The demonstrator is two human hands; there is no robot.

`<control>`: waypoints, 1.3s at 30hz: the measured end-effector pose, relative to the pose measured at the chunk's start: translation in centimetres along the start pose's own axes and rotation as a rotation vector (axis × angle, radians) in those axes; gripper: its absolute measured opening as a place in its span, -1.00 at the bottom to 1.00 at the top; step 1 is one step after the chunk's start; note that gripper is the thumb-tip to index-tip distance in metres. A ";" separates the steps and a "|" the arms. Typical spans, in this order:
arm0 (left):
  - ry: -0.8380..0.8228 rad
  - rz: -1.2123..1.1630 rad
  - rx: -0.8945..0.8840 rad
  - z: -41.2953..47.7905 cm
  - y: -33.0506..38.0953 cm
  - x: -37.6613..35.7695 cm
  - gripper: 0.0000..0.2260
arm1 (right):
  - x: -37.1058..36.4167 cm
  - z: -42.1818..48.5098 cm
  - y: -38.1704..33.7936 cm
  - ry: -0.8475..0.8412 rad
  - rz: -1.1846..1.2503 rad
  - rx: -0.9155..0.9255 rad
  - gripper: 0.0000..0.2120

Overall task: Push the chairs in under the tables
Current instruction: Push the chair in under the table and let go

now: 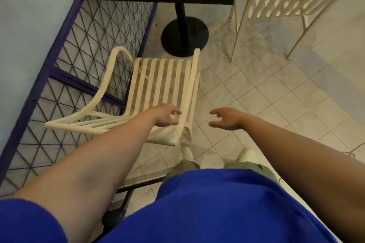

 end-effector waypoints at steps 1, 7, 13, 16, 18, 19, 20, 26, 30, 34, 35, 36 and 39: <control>-0.003 -0.012 -0.014 0.8 2.4 -0.8 -0.52 | 0.2 -0.9 2.2 0.010 0.013 -0.019 -0.35; -0.032 -0.034 -0.086 5.4 15.6 -5.1 -0.55 | 1.2 -6.4 14.4 -0.005 0.067 -0.110 -0.36; -0.104 0.019 -0.152 8.7 25.8 -7.8 -0.56 | 3.7 -10.5 23.5 0.025 0.098 -0.185 -0.37; -0.125 0.020 -0.179 10.0 29.2 -7.5 -0.57 | 5.1 -11.8 26.6 0.033 0.111 -0.211 -0.37; -0.131 0.022 -0.186 11.0 30.9 -7.2 -0.58 | 6.1 -12.4 28.2 0.038 0.121 -0.224 -0.37; -0.132 0.022 -0.187 11.6 31.7 -6.9 -0.58 | 6.6 -12.5 28.9 0.042 0.125 -0.230 -0.37; -0.133 0.019 -0.190 12.1 32.3 -6.5 -0.58 | 7.2 -12.6 29.4 0.043 0.124 -0.235 -0.37; -0.152 0.006 -0.195 16.2 34.8 -4.2 -0.57 | 12.1 -12.1 31.8 0.021 0.102 -0.260 -0.38; -0.155 -0.011 -0.192 19.6 35.9 -1.7 -0.57 | 16.9 -10.0 33.6 0.042 0.076 -0.280 -0.38; -0.137 -0.048 -0.173 23.1 36.8 2.0 -0.57 | 22.3 -6.8 34.4 0.054 0.069 -0.271 -0.38; -0.137 -0.050 -0.164 23.6 36.9 2.6 -0.57 | 23.3 -6.2 34.4 0.050 0.065 -0.267 -0.38; -0.137 -0.054 -0.156 24.2 37.2 3.5 -0.57 | 24.6 -5.5 34.4 0.052 0.067 -0.269 -0.38; -0.145 -0.057 -0.152 26.8 38.5 7.3 -0.55 | 28.9 -3.1 34.6 0.077 0.074 -0.260 -0.37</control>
Point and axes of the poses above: each hand's wrist, its own z-axis towards the middle knuckle, its own x-axis out of the back of the hand, y = z × x, the point moved 1 cm from there along z, towards the middle knuckle, and after that the axes turned 1 degree about -x, right-handed, at the moved point
